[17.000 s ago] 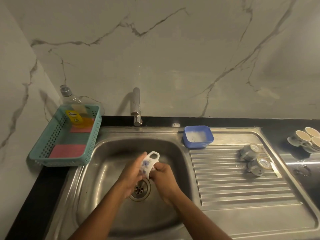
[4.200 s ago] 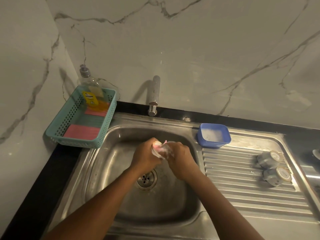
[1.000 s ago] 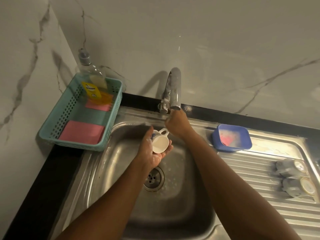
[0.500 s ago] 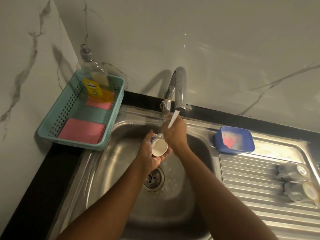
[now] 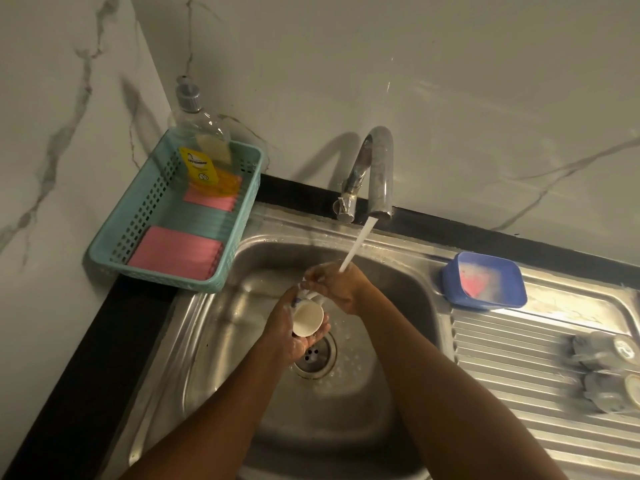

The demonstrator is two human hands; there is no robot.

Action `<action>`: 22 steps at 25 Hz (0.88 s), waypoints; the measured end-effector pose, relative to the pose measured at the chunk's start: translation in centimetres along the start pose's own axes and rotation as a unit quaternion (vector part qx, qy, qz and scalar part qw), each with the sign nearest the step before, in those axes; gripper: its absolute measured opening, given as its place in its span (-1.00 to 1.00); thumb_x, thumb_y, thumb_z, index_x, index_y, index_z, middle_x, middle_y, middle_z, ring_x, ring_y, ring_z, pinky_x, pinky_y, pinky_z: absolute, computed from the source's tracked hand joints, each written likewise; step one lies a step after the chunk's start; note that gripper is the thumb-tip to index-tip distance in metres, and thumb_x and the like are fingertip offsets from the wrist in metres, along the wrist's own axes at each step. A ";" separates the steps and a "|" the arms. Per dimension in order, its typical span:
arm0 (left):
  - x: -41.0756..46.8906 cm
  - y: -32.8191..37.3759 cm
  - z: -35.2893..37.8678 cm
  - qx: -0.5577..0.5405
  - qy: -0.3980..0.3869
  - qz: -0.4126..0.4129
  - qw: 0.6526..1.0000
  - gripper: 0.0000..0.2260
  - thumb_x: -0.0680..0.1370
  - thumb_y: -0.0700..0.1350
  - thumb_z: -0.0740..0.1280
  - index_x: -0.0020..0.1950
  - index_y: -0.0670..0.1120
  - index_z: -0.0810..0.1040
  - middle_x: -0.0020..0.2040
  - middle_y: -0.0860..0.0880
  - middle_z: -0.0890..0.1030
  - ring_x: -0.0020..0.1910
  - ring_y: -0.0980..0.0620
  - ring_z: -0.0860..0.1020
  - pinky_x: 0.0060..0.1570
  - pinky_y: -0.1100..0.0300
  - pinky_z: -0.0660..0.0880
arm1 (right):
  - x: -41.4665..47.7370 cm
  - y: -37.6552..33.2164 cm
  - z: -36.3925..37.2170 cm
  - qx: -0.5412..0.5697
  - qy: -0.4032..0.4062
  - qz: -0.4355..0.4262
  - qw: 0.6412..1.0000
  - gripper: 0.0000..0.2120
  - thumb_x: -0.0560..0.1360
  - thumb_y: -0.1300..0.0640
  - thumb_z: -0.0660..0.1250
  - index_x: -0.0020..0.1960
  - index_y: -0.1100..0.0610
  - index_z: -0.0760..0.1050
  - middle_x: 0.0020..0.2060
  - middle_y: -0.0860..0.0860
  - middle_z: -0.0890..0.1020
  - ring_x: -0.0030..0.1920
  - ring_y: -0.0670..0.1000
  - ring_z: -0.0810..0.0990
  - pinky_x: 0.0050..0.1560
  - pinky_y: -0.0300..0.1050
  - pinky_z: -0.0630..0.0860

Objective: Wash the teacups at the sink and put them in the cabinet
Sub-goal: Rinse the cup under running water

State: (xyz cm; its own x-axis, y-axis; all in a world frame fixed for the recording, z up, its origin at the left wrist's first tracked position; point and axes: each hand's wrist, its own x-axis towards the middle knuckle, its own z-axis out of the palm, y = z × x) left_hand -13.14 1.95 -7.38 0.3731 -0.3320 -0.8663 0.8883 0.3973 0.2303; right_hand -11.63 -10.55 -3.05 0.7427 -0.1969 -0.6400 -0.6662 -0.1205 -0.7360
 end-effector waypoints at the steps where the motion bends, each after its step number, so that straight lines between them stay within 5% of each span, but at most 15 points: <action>1: 0.1 0.0 0.0 0.001 -0.003 0.002 1.000 -0.57 0.54 0.10 0.43 0.26 -0.16 0.53 0.15 -0.26 0.60 -0.10 -0.19 0.61 0.00 -0.12 0.62 | 0.0 -0.1 -0.1 -0.107 0.018 -0.025 0.994 -0.85 0.48 0.29 0.48 0.06 0.23 0.67 0.07 0.13 0.70 0.11 0.07 0.68 0.18 -0.02 0.62; 6: 0.2 0.0 0.5 -0.004 -0.018 0.000 1.000 -0.59 0.55 0.09 0.40 0.24 -0.17 0.52 0.12 -0.26 0.61 -0.07 -0.20 0.61 0.20 -0.18 0.55 | -0.1 -1.6 -0.7 -0.278 0.074 -0.091 0.953 -0.80 0.60 0.28 0.31 0.20 0.27 0.57 0.07 0.12 0.62 0.18 0.09 0.61 0.04 -0.24 0.54; 11: 0.2 0.5 0.5 -0.006 -0.010 0.002 1.000 -0.64 0.55 0.09 0.41 0.17 -0.15 0.51 0.05 -0.27 0.61 -0.07 -0.21 0.62 0.03 -0.15 0.60 | -0.3 -0.8 -0.3 -0.468 -0.034 -0.102 0.877 -0.56 0.62 0.24 0.30 0.48 0.17 0.39 0.40 0.12 0.49 0.40 0.15 0.47 0.42 0.00 0.42; 15: 0.6 0.3 0.6 -0.021 -0.015 -0.006 1.000 -0.67 0.56 0.08 0.40 0.13 -0.16 0.53 0.03 -0.25 0.63 -0.04 -0.21 0.62 0.11 -0.18 0.58 | -1.5 1.2 -1.4 -0.524 -0.001 -0.146 0.839 -0.65 0.66 0.19 0.21 0.43 0.21 0.44 0.43 0.15 0.44 0.42 0.15 0.42 0.46 0.01 0.35; 19: 0.4 0.2 1.2 -0.025 -0.030 -0.014 0.999 -0.59 0.57 0.10 0.40 0.25 -0.17 0.52 0.10 -0.27 0.63 0.02 -0.23 0.62 0.05 -0.15 0.60 | -2.4 2.5 -2.1 -0.429 0.080 -0.192 0.879 -0.61 0.62 0.28 0.25 0.43 0.13 0.47 0.31 0.15 0.58 0.30 0.12 0.58 0.34 -0.02 0.50; 22: 0.4 0.2 1.4 -0.033 -0.040 -0.008 0.999 -0.56 0.55 0.09 0.42 0.33 -0.13 0.50 0.22 -0.27 0.61 0.12 -0.24 0.63 0.00 -0.15 0.63 | -2.8 2.7 -1.5 -0.455 0.075 -0.261 0.848 -0.58 0.58 0.27 0.29 0.42 0.08 0.48 0.34 0.05 0.57 0.31 0.09 0.57 0.33 0.02 0.53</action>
State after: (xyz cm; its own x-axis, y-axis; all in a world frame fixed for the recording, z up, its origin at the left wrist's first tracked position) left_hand -12.42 0.69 -7.09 0.3823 -0.4040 -0.8311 0.8752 0.4468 0.1854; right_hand -15.62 -11.77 -2.91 0.9811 0.0004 -0.1937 -0.0769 -0.9170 -0.3913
